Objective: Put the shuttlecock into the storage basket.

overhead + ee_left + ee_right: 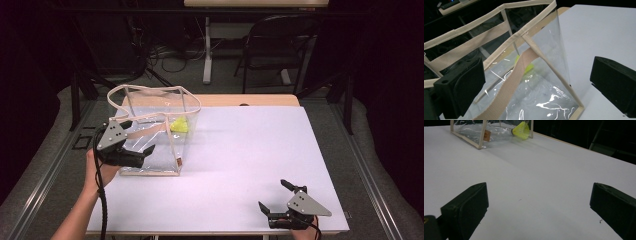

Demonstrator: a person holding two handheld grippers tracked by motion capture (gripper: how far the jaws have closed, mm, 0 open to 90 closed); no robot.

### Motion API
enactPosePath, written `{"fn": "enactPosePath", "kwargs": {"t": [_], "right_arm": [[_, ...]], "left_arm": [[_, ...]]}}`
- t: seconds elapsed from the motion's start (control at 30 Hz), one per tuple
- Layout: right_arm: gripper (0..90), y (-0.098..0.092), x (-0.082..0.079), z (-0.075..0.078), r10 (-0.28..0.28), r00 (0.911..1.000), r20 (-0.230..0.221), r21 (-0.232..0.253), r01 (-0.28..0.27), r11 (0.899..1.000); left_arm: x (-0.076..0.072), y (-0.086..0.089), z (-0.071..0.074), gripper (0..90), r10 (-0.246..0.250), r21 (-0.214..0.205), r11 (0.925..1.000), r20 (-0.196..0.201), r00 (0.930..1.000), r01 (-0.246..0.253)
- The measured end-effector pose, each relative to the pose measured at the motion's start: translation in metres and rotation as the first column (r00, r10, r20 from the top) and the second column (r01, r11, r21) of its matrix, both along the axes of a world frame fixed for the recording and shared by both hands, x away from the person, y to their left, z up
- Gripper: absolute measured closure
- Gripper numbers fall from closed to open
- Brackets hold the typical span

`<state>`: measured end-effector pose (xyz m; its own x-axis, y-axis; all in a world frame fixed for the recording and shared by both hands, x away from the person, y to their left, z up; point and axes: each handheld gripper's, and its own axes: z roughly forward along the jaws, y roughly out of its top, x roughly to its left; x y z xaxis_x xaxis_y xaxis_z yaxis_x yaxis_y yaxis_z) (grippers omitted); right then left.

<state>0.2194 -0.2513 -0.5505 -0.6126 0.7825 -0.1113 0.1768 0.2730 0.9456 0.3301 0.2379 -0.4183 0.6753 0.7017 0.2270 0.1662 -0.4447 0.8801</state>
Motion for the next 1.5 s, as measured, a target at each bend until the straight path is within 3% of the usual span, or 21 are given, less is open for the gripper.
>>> {"fn": "enactPosePath", "kwargs": {"t": [0.97, 1.5], "right_arm": [[1.6, 0.004, -0.001, 0.000, -0.001, 1.0000, -0.002, -0.018, 0.001, 1.000], [1.6, 0.004, -0.002, 0.000, -0.001, 1.0000, 0.001, -0.020, 0.001, 1.000]], "left_arm": [[-0.050, -0.002, -0.051, 0.0, -0.054, -0.072, 0.9961, -0.043, 0.9976, 0.050], [-0.070, 0.003, -0.066, 0.0, -0.056, -0.111, 0.9923, -0.002, 0.9984, 0.055]]}}
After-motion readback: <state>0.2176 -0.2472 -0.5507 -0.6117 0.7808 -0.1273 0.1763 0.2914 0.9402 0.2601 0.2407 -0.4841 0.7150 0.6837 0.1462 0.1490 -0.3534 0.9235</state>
